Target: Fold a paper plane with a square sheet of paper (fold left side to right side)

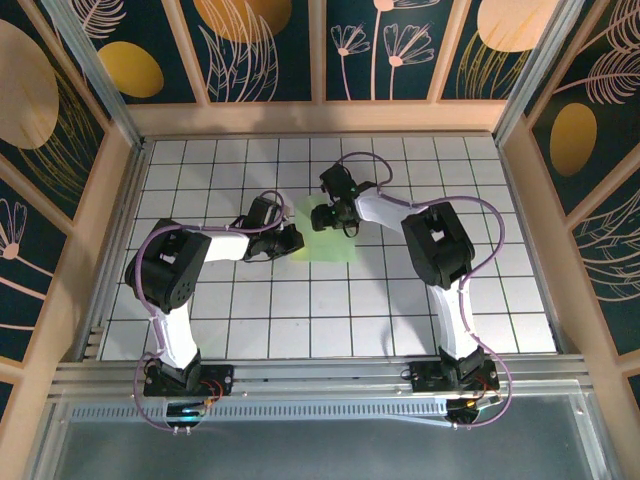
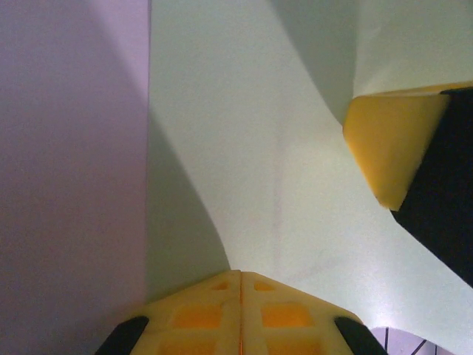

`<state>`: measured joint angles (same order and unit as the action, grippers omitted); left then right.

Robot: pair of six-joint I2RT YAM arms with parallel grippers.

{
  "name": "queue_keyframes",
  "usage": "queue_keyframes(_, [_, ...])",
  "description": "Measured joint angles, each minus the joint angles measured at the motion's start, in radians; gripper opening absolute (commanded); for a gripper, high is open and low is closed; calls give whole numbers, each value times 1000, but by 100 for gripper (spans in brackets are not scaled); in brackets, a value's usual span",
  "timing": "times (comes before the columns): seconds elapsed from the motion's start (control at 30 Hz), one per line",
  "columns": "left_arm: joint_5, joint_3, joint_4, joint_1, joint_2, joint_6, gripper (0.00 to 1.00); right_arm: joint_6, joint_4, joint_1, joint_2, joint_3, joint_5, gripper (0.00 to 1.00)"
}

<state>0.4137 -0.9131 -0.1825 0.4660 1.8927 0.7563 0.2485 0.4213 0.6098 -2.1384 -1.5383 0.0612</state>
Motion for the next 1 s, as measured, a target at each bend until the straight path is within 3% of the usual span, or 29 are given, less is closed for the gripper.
queue_keyframes(0.23, [-3,5,-28,0,-2,16,19,-8,32,0,8,0,49,44])
queue_keyframes(0.47, [-32,48,-39,-17,-79,16,32,-8,32,-27,52,17,161,37])
queue_keyframes(0.63, [-18,123,-85,-114,-212,23,51,-8,0,-90,129,81,304,34])
queue_keyframes(0.83, [98,208,-229,-249,-329,33,76,-29,-34,-185,216,114,475,34])
queue_keyframes(1.0, [270,246,-409,-268,-370,42,93,-91,-45,-218,314,114,645,34])
